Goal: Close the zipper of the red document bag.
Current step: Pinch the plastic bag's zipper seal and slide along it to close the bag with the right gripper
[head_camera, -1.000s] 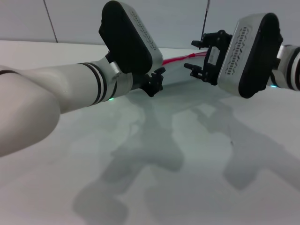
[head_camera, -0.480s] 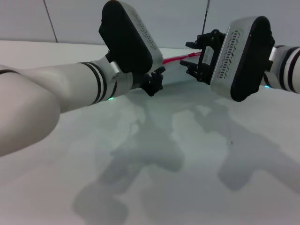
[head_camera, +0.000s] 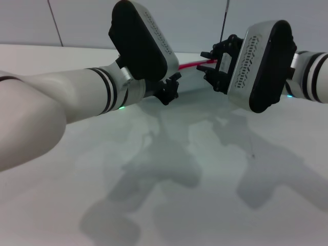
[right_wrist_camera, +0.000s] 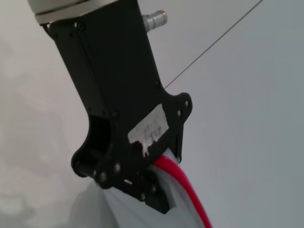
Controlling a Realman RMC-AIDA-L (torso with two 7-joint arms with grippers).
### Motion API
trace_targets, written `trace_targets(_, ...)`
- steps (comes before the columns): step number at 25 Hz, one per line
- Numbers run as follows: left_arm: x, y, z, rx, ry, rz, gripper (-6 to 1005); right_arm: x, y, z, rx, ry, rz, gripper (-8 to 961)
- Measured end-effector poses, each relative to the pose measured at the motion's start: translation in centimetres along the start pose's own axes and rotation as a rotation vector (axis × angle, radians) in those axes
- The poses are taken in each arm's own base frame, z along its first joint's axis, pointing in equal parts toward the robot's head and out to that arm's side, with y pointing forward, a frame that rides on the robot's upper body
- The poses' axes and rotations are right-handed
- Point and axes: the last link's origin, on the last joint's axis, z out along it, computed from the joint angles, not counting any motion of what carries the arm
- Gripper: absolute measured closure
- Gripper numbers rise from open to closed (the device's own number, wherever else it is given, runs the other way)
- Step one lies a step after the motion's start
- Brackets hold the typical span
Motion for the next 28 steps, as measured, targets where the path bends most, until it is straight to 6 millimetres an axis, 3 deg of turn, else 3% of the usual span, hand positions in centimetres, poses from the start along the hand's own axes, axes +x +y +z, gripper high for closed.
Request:
trace_targets(20,0.16,-0.2,-0.1,0.005,0.005,-0.001,943,0.35,0.2,0.22,-0.01,0.019,-0.02,832)
trace_targets(28,-0.14,-0.22,-0.07,0.006,-0.002,-0.003,943,0.44,0.2,0.23,-0.01,0.023,-0.022,837)
